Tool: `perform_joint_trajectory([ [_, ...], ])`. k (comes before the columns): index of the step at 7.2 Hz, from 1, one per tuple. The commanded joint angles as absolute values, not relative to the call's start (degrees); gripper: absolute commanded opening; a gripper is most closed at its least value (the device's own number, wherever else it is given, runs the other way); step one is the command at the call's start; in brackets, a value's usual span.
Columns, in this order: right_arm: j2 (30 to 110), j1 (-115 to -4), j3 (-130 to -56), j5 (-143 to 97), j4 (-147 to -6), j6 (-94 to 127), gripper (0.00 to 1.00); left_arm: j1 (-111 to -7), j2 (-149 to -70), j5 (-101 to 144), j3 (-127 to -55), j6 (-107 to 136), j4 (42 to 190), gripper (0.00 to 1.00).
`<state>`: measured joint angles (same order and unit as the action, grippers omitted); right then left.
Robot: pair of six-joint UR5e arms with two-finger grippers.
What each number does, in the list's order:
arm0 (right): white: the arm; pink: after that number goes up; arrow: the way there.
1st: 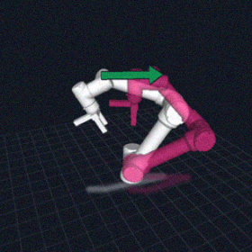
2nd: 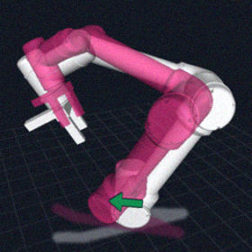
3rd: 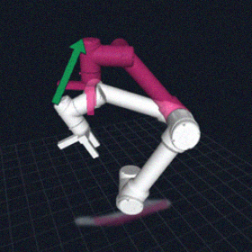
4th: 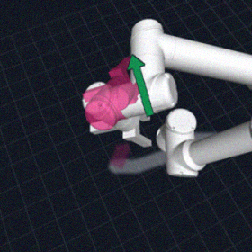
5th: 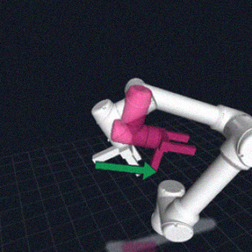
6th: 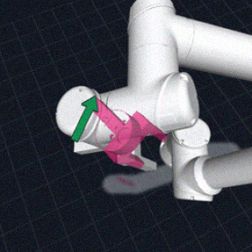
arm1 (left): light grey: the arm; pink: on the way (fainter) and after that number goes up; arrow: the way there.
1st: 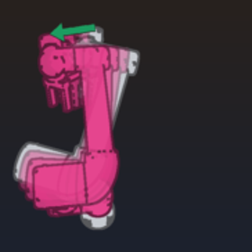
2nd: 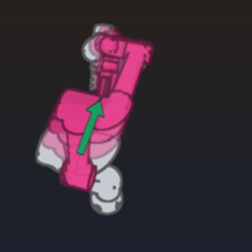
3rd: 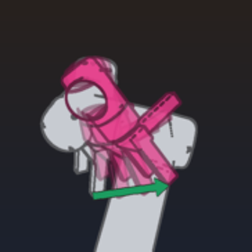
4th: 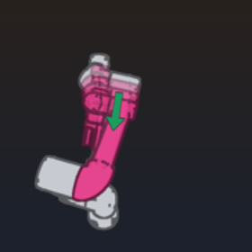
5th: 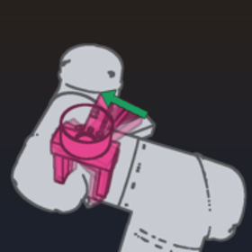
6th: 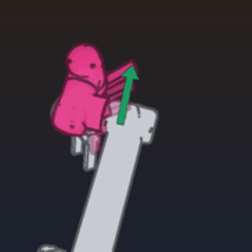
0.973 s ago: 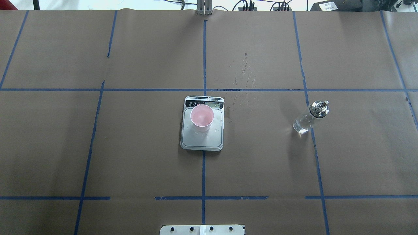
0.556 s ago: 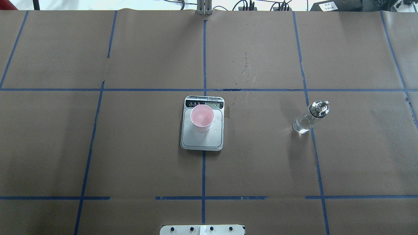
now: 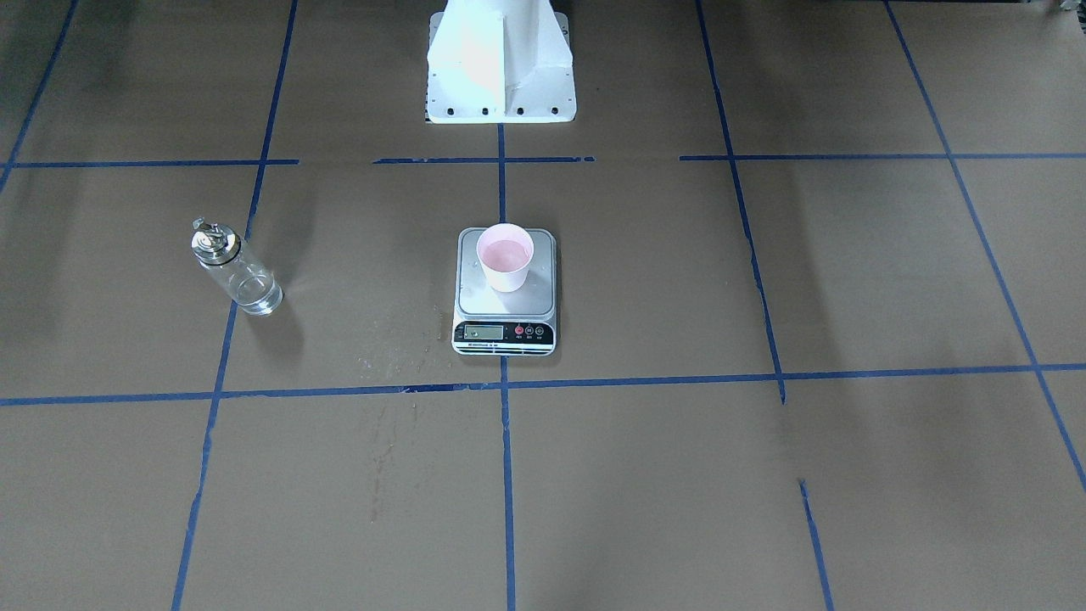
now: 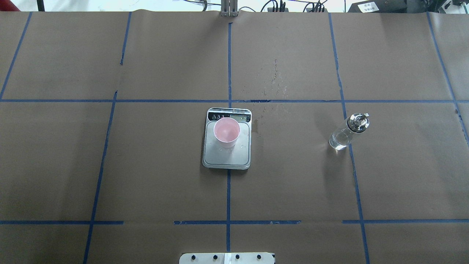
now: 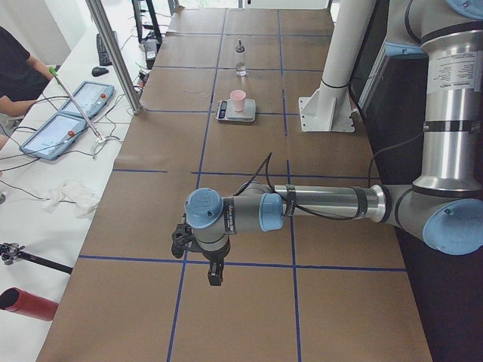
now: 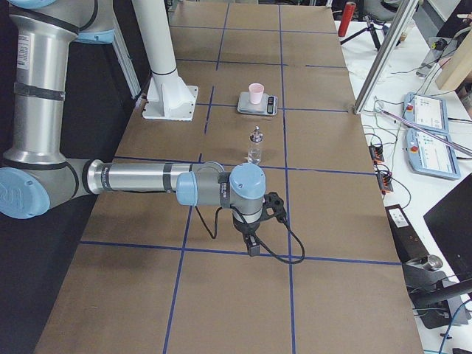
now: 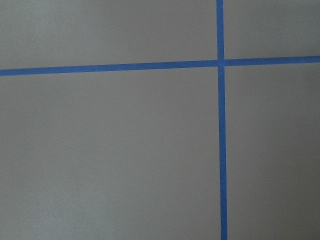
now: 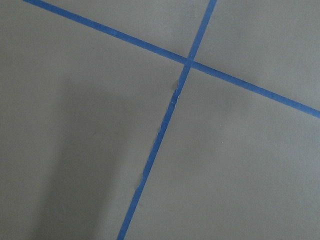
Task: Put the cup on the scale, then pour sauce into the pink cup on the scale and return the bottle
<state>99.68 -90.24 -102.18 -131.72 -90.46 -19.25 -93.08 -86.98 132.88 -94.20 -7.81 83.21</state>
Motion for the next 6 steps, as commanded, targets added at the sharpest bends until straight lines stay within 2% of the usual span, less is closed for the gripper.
perform_joint_trajectory([
  [1,99.84,-90.26,-102.13,-131.66,-90.53,-19.25,1.00,-93.08,-87.01,132.98,-94.31,-7.91,83.23,1.00],
  [4,100.02,-90.18,-101.78,-134.72,-90.70,-16.37,1.00,-93.08,-87.19,133.07,-94.40,-7.82,83.49,1.00],
  [6,100.02,-90.18,-101.95,-137.02,-92.45,-5.67,1.00,-93.08,-87.19,133.07,-94.40,-7.82,83.23,1.00],
])
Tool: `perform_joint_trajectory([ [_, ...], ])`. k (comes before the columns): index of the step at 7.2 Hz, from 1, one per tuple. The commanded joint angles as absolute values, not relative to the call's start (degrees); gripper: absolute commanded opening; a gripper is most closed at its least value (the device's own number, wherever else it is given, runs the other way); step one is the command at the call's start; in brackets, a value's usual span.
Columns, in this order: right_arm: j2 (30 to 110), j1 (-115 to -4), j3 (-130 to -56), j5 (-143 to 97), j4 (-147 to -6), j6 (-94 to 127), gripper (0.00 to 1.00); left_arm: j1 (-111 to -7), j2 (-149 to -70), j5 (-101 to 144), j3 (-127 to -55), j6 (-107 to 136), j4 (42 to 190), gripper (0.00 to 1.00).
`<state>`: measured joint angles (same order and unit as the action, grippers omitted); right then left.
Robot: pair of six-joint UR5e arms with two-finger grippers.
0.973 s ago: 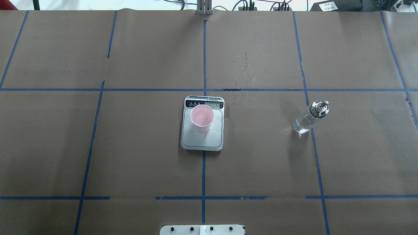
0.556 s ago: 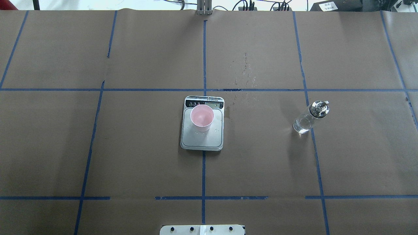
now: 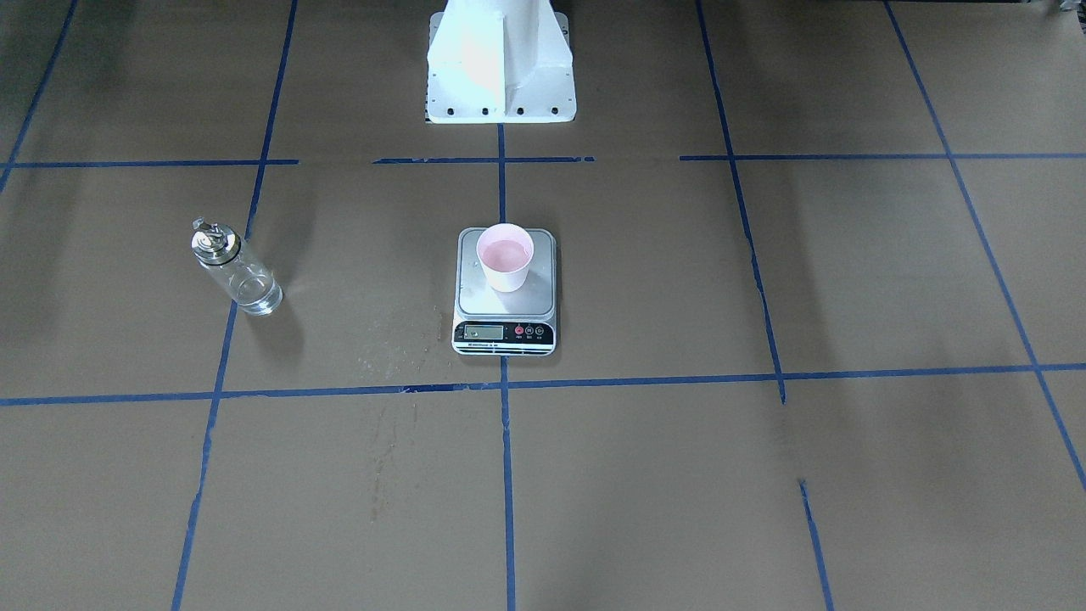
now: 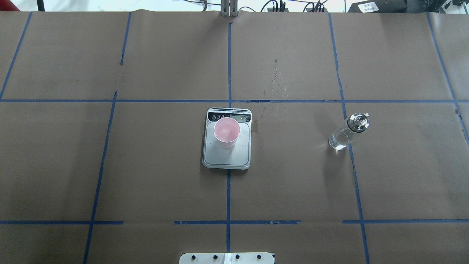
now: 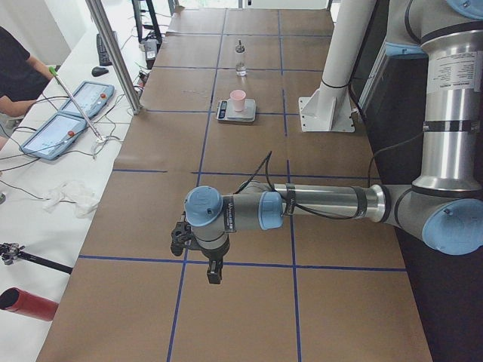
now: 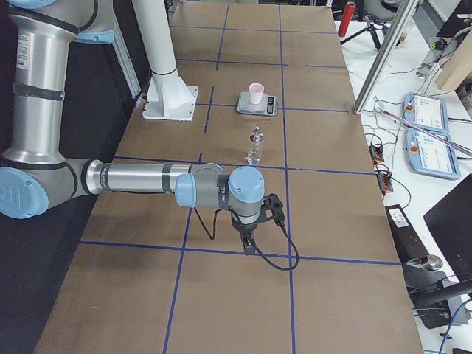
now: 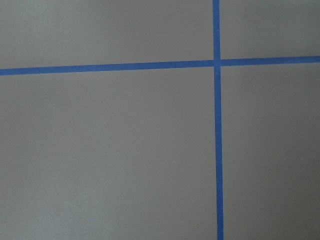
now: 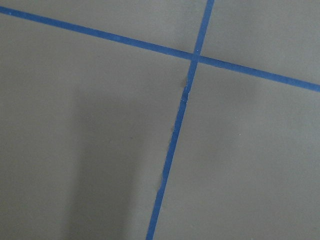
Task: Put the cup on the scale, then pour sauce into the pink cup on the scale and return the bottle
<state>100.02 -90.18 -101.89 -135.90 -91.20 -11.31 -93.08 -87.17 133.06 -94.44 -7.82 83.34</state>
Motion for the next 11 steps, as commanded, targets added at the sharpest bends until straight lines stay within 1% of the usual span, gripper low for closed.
perform_joint_trajectory([
  [1,100.02,-90.18,-102.04,-137.11,-92.46,-5.54,1.00,-93.08,-87.19,133.07,-94.22,-7.82,83.41,1.00],
  [4,99.76,-90.18,-102.91,-136.58,-92.29,-0.12,1.00,-93.08,-87.19,132.98,-94.48,-7.82,83.32,1.00],
  [11,99.84,-90.18,-102.92,-135.79,-91.85,-0.96,1.00,-93.08,-87.80,132.63,-94.57,-7.91,83.50,1.00],
])
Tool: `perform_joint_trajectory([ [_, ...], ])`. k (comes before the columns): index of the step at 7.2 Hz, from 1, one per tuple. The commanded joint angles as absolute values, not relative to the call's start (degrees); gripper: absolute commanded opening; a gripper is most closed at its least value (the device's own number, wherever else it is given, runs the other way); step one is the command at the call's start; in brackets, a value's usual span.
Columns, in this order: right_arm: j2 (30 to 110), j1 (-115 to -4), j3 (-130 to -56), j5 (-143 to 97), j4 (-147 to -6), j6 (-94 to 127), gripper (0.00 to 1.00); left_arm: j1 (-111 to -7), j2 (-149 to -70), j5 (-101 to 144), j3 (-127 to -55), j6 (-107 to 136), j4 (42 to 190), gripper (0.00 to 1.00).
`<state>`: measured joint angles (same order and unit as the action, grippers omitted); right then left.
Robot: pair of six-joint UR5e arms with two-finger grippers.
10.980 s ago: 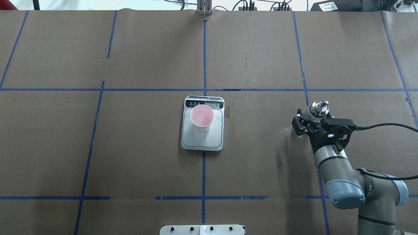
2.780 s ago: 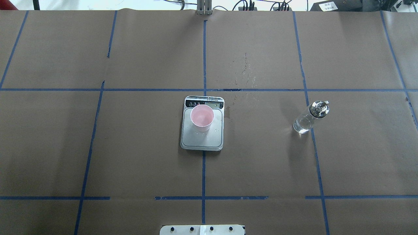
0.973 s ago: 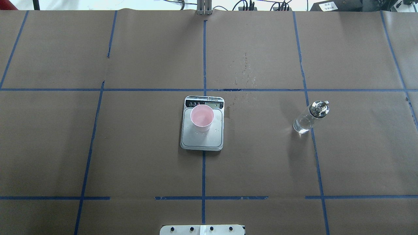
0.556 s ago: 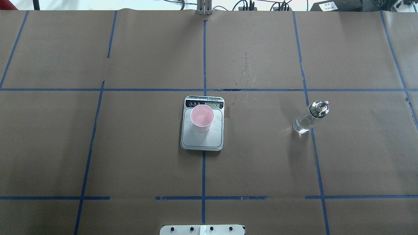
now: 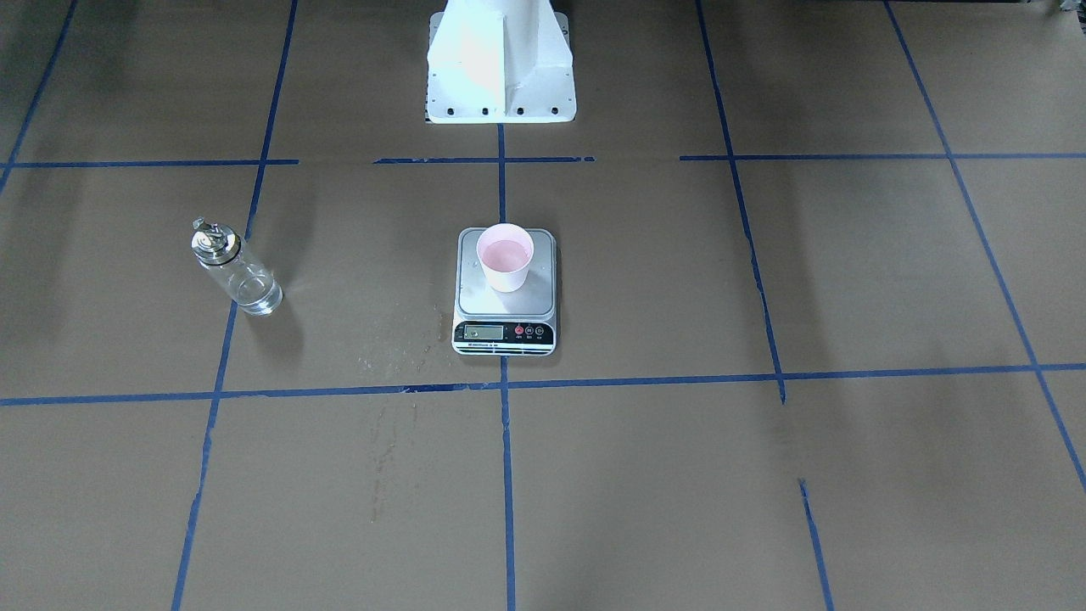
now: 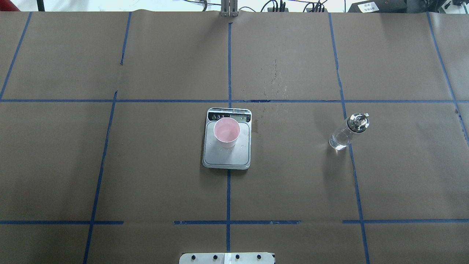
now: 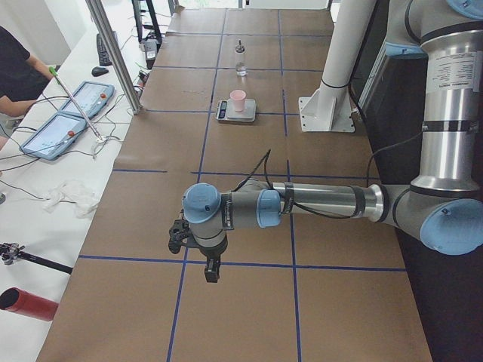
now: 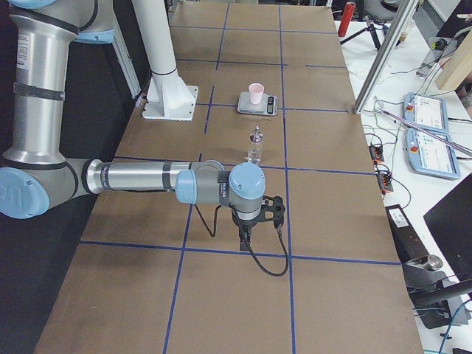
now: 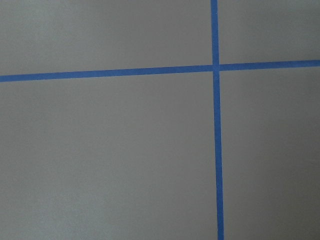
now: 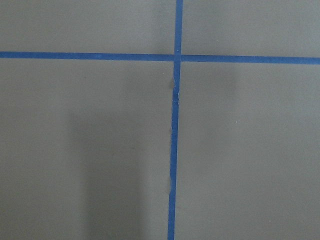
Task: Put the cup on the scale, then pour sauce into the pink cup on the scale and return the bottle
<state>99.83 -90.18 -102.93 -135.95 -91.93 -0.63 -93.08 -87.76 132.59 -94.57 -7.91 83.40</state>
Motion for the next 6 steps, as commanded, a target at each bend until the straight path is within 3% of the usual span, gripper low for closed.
perform_joint_trajectory([
  [1,99.58,-90.18,-102.92,-134.22,-91.85,-2.53,1.00,-93.08,-87.80,132.63,-94.57,-8.00,83.50,1.00],
  [6,99.49,-90.18,-102.92,-133.68,-92.02,-3.16,1.00,-92.99,-87.80,132.63,-94.66,-8.09,83.50,1.00],
])
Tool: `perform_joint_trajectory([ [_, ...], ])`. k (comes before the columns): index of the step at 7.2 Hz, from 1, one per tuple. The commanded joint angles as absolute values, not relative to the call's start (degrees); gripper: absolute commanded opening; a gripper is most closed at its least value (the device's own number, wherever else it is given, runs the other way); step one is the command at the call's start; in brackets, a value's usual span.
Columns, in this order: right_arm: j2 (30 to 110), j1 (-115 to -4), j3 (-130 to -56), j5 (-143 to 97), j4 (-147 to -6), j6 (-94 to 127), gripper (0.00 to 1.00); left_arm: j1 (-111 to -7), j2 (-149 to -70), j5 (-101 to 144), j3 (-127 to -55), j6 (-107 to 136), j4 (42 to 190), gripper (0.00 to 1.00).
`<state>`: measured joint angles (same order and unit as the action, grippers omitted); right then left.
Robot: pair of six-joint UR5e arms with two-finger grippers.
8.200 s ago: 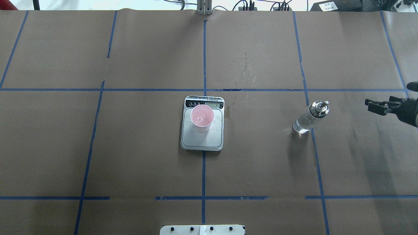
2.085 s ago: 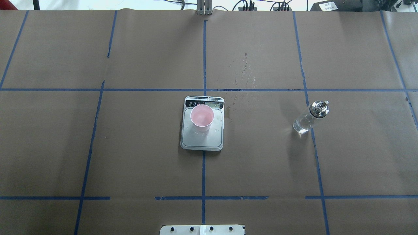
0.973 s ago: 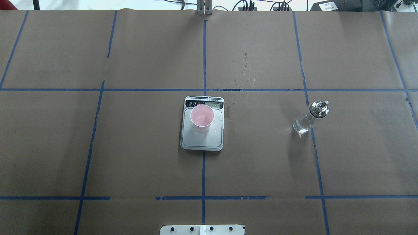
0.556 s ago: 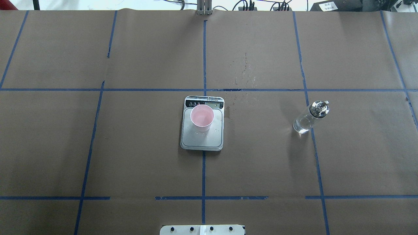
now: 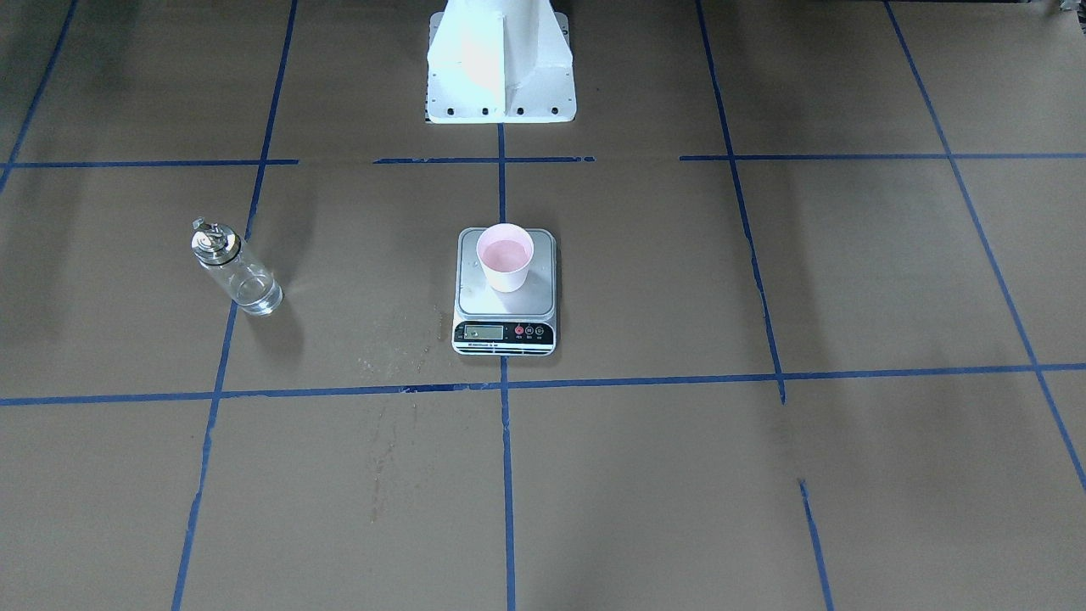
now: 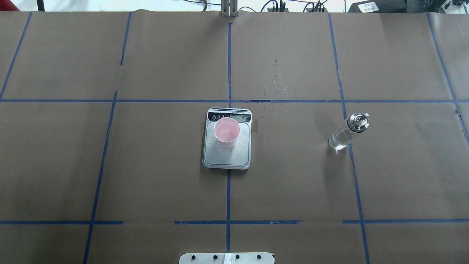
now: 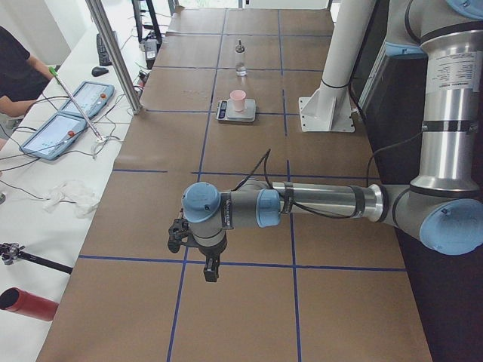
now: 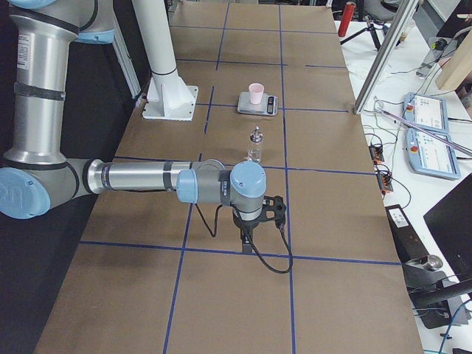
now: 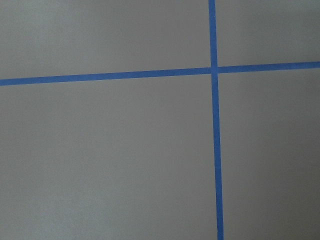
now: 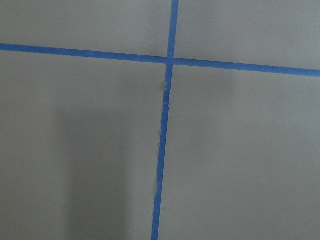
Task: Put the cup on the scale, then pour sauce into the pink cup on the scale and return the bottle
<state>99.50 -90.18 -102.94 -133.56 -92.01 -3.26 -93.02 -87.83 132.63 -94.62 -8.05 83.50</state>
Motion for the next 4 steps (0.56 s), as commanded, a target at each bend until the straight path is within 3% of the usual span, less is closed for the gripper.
perform_joint_trajectory([
  [1,99.49,-90.18,-102.92,-133.68,-92.11,-3.16,1.00,-93.08,-87.80,132.63,-94.57,-8.09,83.50,1.00],
  [4,99.49,-90.18,-102.66,-133.68,-92.02,-3.16,1.00,-92.99,-87.89,132.89,-94.66,-8.09,83.58,1.00],
])
